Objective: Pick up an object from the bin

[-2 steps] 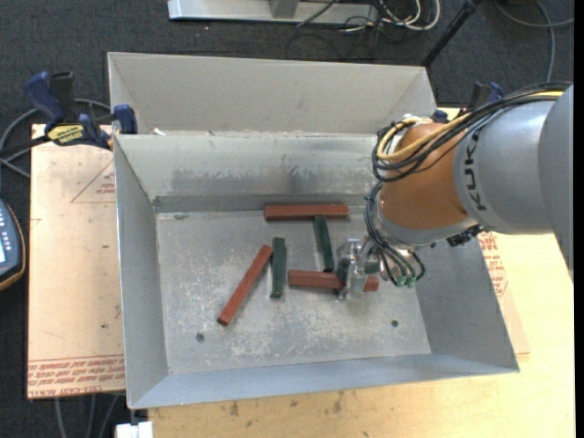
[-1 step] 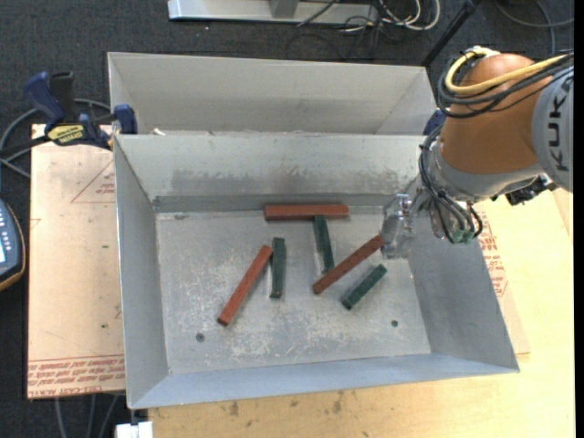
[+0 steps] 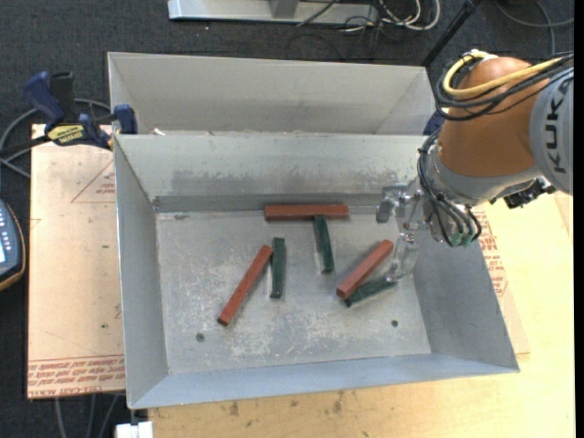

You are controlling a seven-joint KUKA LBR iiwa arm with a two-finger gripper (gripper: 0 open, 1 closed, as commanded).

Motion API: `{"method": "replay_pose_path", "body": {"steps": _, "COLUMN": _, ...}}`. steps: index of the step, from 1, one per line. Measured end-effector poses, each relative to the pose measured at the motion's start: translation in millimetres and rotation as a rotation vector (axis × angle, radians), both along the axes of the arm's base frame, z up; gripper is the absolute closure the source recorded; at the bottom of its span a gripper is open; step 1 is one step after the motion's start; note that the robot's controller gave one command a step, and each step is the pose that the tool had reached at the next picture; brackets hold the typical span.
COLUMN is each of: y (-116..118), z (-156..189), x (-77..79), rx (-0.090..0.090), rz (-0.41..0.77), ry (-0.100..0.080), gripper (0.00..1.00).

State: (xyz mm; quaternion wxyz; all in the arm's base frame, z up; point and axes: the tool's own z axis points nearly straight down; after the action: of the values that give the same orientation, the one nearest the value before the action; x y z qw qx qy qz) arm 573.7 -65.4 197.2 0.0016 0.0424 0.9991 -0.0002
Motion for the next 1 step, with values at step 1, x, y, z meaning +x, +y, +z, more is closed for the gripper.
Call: {"method": "replay_pose_path", "body": {"steps": 1, "y": -37.1, "z": -130.6, "x": -4.2, "rx": 0.001, "rz": 0.119, "ry": 0.005, "gripper": 0.0}}
